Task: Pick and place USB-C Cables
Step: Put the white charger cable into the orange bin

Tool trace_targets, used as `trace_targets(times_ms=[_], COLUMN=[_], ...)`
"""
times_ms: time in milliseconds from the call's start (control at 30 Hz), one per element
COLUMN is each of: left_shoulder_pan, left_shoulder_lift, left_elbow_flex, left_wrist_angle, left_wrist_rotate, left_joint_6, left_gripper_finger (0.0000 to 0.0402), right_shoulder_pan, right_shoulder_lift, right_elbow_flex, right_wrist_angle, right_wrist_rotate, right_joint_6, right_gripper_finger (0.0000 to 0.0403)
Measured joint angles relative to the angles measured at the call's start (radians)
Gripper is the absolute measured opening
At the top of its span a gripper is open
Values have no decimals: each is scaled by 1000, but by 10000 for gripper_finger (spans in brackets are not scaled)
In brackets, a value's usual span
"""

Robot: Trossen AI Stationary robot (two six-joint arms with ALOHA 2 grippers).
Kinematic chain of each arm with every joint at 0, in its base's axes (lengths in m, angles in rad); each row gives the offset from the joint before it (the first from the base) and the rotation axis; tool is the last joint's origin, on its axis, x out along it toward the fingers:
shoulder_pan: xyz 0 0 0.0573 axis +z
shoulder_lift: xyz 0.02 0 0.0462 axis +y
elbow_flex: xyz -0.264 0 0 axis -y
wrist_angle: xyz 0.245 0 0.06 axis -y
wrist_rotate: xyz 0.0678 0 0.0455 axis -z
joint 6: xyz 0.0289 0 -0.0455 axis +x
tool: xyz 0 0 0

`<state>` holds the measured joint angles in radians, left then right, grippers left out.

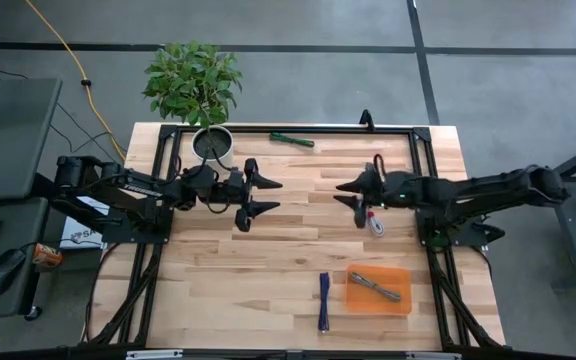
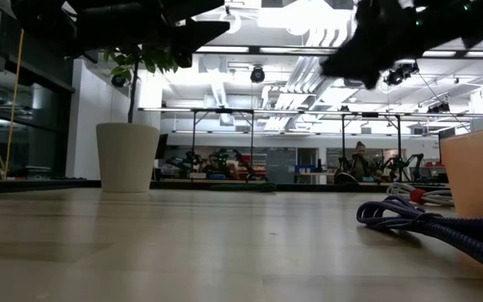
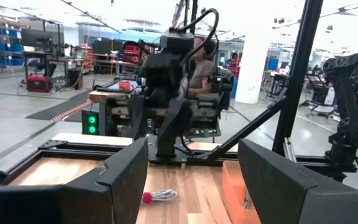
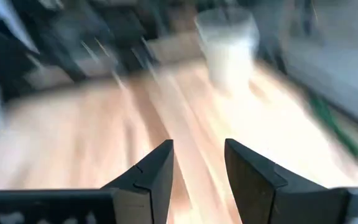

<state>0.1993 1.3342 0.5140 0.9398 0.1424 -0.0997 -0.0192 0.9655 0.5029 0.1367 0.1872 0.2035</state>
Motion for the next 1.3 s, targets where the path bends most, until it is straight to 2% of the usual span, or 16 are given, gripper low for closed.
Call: trace_targets(times_ms=[167,267,333,467,700,1133,1300], left_shoulder_pan=[0,0,0,0,0,0,3], left_shoulder_lift=[0,0,0,0,0,0,0], left_elbow_flex=[0,0,0,0,0,0,0], left_wrist_angle=[0,0,0,0,0,-1,-1], left_wrist_rotate=[0,0,0,0,-13,-19,-19], left_joint_6=[-29,-29,-29,-29,-29,-29,-29], left_gripper_finger=[229,229,229,229,229,229,229], right_shoulder_pan=[0,10,20,36,42,43,43], right_shoulder_lift=[73,134,172,242,321,480,501], right_elbow_flex=[185,211,195,136,89,92,93], right_wrist_angle=[-702,-937,-1008,-1001,-804,-801,-801], right_wrist_rotate=[91,96,98,100,84,115,122], right_joint_6=[339,521,606,691,662,698,696], right_gripper_finger=[134,134,134,134,134,134,134])
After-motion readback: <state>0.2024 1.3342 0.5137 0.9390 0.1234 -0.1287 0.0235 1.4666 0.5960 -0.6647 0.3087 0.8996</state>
